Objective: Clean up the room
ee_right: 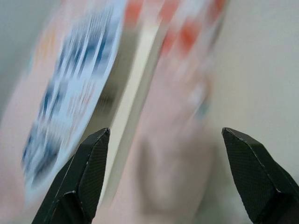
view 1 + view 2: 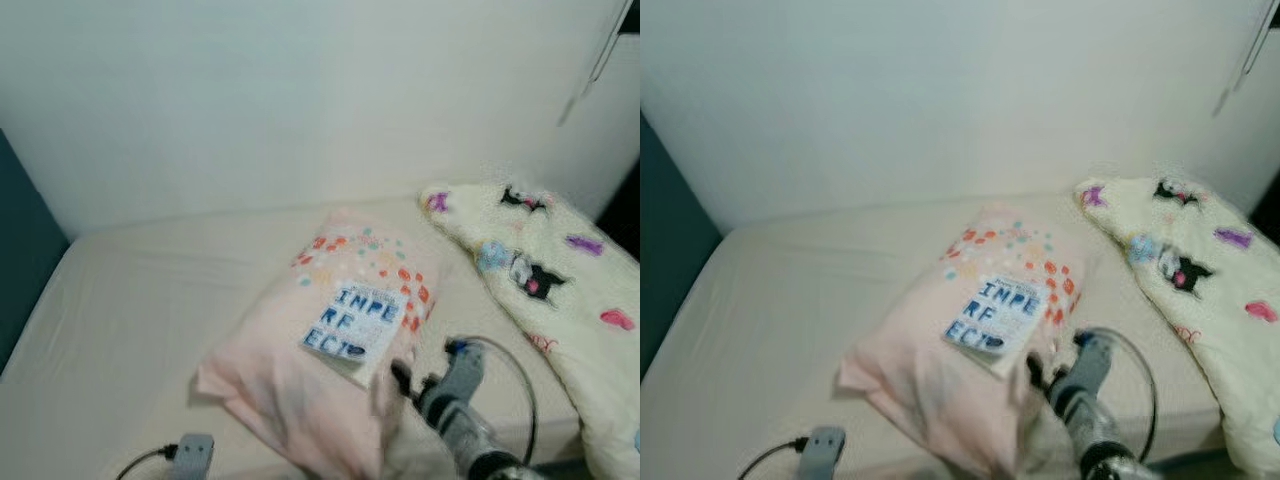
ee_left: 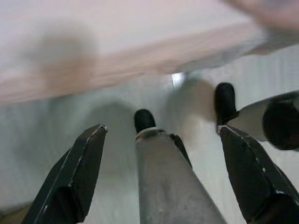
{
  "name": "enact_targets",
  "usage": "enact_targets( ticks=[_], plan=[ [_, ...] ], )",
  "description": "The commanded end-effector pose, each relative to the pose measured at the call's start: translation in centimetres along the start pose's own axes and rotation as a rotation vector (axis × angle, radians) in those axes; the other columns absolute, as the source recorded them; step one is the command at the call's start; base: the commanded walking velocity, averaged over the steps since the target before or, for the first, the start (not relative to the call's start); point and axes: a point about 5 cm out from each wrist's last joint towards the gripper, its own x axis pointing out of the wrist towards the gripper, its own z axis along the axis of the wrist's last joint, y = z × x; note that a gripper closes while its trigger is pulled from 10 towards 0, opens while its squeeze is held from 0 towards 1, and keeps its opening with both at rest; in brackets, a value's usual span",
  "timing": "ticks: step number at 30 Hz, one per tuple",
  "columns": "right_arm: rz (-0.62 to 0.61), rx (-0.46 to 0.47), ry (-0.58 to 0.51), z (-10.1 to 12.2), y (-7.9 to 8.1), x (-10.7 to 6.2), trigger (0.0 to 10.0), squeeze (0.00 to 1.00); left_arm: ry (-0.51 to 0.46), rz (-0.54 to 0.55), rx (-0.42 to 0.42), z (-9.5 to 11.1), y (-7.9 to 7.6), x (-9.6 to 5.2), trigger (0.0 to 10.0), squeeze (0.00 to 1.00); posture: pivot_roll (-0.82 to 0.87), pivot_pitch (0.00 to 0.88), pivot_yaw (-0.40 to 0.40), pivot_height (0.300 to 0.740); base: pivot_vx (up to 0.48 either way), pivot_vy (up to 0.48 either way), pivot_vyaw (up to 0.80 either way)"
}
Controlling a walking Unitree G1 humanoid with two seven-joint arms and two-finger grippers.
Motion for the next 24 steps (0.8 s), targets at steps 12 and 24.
enact_targets(
  ticks=[12, 24],
  plan=[
    [0.145, -0.034, -0.041, 1.2, 2.8, 0.8, 10.0, 0.00, 0.018, 0.014, 0.021, -0.4, 0.3, -0.1, 10.0, 0.00, -0.15, 0.000, -0.019, 0.740, 0.000, 0.000, 0.16],
    [0.145, -0.047, -0.036, 0.9, 2.8, 0.8, 10.0, 0.00, 0.014, 0.004, 0.019, -0.4, 0.3, -0.1, 10.0, 0.00, -0.15, 0.000, -0.012, 0.740, 0.000, 0.000, 0.66]
  ],
)
